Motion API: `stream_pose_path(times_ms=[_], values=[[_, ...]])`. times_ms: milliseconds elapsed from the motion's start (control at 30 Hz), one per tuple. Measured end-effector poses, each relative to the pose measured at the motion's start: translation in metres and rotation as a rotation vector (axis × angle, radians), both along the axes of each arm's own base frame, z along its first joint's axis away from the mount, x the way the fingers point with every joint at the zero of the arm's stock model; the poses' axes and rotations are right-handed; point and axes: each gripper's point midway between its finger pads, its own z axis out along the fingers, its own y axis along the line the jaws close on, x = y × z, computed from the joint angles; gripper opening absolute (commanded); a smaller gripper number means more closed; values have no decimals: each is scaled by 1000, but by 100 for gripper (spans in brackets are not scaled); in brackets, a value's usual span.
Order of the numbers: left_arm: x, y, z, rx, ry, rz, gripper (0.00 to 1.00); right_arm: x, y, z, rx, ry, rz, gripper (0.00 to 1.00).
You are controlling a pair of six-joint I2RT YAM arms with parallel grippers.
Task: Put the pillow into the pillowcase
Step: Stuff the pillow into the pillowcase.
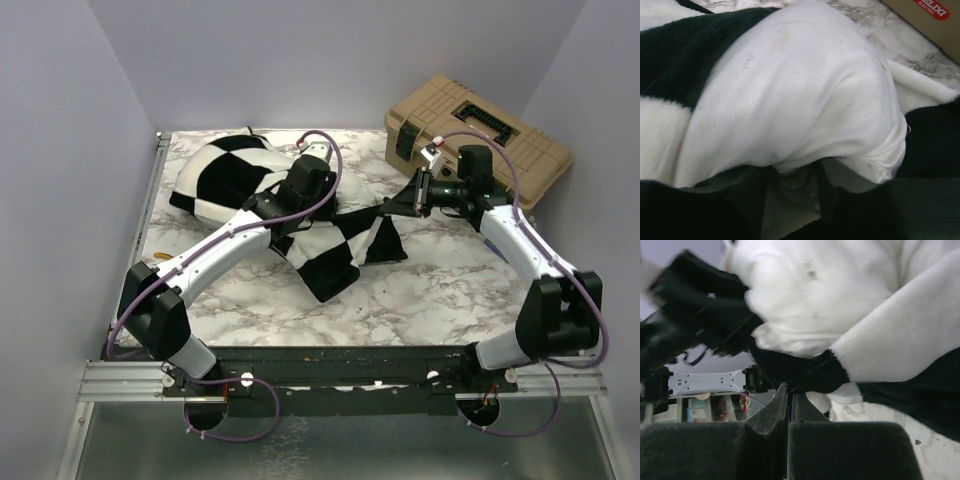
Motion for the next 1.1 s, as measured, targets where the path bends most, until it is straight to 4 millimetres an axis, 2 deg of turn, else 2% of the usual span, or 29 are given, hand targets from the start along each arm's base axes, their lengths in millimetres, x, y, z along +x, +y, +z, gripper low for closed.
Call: stream_pose_path(times_ms=[133, 200, 233, 300, 400, 533, 600, 667, 767, 867, 967, 1033, 1100], values=[[-3, -6, -16, -44, 50, -25, 27, -19, -5, 50, 29, -175, 2, 0], [-8, -10, -30, -76, 85, -40, 18, -29, -6, 67, 36, -234, 5, 0], [-13, -11, -39, -91, 111, -48, 12, -33, -6, 71, 38, -250, 7, 0], [-22, -12, -56, -130, 159, -70, 11, -35, -6, 74, 37, -263, 8, 0], [-31, -15, -60, -159, 181, -115, 11, -31, -5, 69, 45, -236, 3, 0], [-44, -20, -40, -177, 144, -246, 24, -8, 5, 60, 84, -192, 3, 0], [-53, -20, -30, -170, 119, -308, 34, 12, 16, 52, 89, -162, 19, 0], [-62, -21, -21, -154, 92, -367, 44, 31, 34, 42, 85, -133, 43, 0], [-74, -19, -7, -127, 56, -422, 59, 50, 71, 14, 52, -70, 87, 0], [-76, -10, 19, -96, -8, -416, 75, 54, 94, -26, -6, 26, 103, 0], [-65, 6, 59, -76, -119, -326, 82, 44, 97, -63, -73, 137, 112, 0], [-57, 20, 91, -74, -205, -246, 83, 38, 93, -75, -105, 172, 111, 0], [-50, 32, 123, -83, -281, -174, 83, 35, 89, -76, -116, 169, 113, 0]])
